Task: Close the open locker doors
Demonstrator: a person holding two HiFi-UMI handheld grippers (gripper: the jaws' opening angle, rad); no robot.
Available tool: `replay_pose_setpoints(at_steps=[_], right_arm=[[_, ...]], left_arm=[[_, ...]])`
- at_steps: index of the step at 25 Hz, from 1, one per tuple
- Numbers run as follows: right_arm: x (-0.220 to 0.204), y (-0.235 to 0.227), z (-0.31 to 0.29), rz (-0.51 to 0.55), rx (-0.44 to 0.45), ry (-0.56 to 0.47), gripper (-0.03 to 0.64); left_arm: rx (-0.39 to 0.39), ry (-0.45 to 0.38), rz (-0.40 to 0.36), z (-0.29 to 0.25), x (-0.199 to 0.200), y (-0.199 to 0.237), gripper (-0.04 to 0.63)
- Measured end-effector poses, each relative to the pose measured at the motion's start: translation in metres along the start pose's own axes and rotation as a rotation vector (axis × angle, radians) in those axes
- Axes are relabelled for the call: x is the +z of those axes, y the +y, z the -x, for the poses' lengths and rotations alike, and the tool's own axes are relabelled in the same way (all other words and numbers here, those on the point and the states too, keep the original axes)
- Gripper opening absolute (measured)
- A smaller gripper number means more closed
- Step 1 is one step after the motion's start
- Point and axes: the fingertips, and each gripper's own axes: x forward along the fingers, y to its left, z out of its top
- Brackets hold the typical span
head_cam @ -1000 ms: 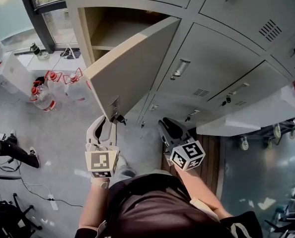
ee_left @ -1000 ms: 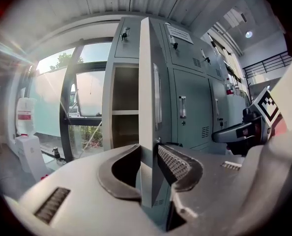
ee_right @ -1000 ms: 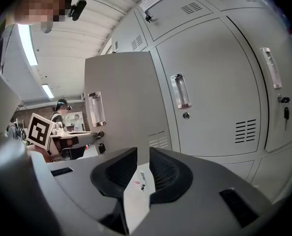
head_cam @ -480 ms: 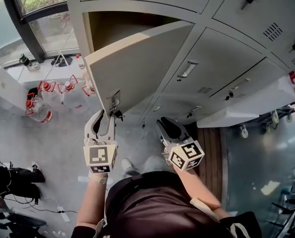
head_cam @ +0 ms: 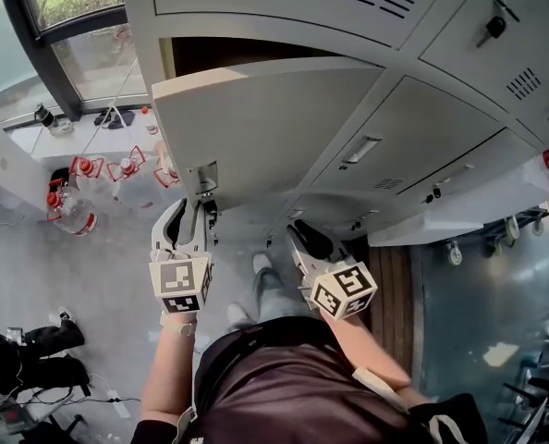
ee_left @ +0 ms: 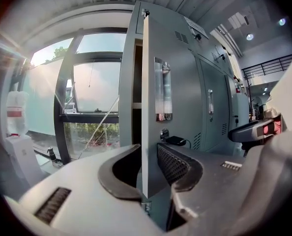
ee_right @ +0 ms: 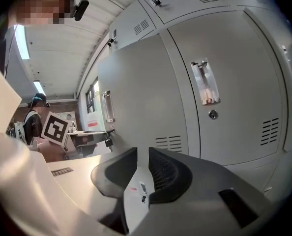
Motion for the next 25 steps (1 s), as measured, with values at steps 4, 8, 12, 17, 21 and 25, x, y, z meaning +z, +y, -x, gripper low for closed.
replay_pose_setpoints(at_steps=[4, 8, 12, 17, 21, 25], right_arm=[[0.017, 0.002, -0.025, 0.017, 0.049, -0.02, 0.097], [0.028, 0.003, -0.046, 0.036, 0.084, -0.022, 0.095], [0.031, 0.001, -0.062, 0.032, 0.105, -0.016, 0.096], [0.035, 0.0, -0.075, 0.041, 0.111, -0.008, 0.095], [0.037, -0.001, -0.079, 0.047, 0.112, -0.001, 0.095], [0.037, -0.001, -0.08, 0.049, 0.108, 0.001, 0.095]], left_arm=[[0.027, 0.013, 0.01, -0.018, 0.003, 0.015, 0.115], [0.039, 0.025, 0.008, -0.037, 0.002, 0.027, 0.115], [0.054, 0.038, 0.013, -0.051, 0.002, 0.038, 0.115], [0.069, 0.041, 0.018, -0.062, 0.006, 0.048, 0.115], [0.103, 0.05, 0.026, -0.064, 0.003, 0.055, 0.097], [0.109, 0.034, 0.028, -0.065, 0.005, 0.056, 0.093]])
